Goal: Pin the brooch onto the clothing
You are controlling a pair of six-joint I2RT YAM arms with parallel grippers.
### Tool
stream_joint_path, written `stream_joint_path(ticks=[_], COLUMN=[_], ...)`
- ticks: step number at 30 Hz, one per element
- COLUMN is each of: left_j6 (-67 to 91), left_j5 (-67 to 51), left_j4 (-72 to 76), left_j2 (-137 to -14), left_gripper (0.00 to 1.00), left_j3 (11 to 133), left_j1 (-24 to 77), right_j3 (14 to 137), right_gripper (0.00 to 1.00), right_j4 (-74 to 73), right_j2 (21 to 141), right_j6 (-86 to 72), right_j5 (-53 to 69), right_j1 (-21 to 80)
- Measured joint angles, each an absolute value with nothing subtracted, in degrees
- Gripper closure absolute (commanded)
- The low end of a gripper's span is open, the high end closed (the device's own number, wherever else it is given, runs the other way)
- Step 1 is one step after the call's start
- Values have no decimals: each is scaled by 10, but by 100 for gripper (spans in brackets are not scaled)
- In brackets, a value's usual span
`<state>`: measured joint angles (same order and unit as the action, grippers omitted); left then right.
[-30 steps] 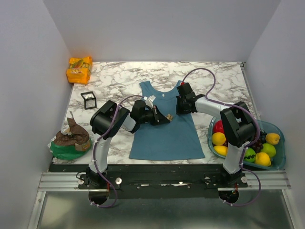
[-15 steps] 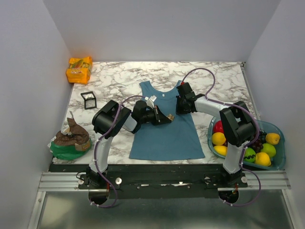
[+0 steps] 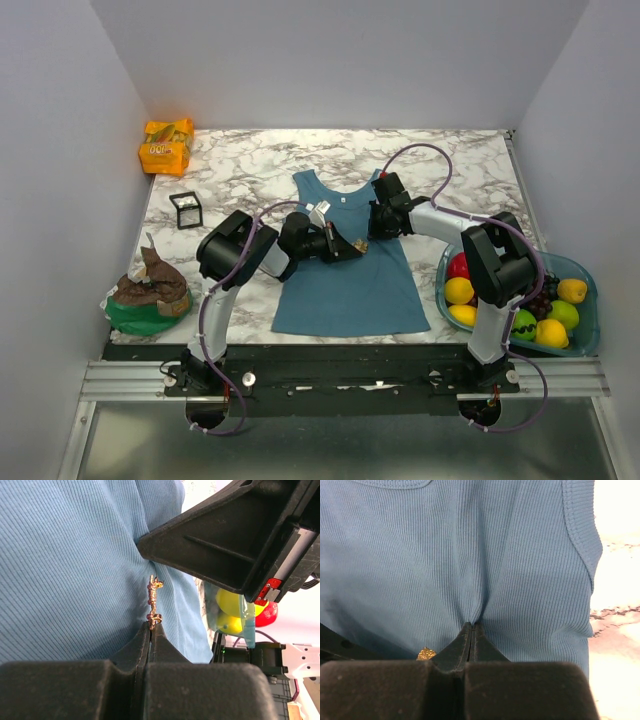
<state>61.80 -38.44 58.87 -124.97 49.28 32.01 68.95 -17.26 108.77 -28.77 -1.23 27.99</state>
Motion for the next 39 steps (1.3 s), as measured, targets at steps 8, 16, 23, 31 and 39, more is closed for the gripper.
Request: stream_joint_path(ticks=[8, 16, 23, 31, 39], left_j6=[632, 638, 621, 574, 553], left_j5=[-381, -379, -351, -300, -295], left_j4=[608, 617, 600, 529, 500], left_j2=[-1257, -1261, -1249, -1207, -1201], left_gripper=[100, 100, 100, 100, 100], left_j3=[493, 495, 486, 474, 483], left_j1=[325, 331, 335, 343, 345], right_j3=[689, 689, 689, 689, 689], right_gripper=[99, 99, 99, 99, 99], right_j4=[-173, -173, -173, -173, -173], right_j2=[1088, 1088, 1088, 1088, 1088], right_j6=[-293, -296, -296, -296, -296], right_j5=[-3, -3, -8, -15, -19], right_j1=[279, 279, 279, 282, 282])
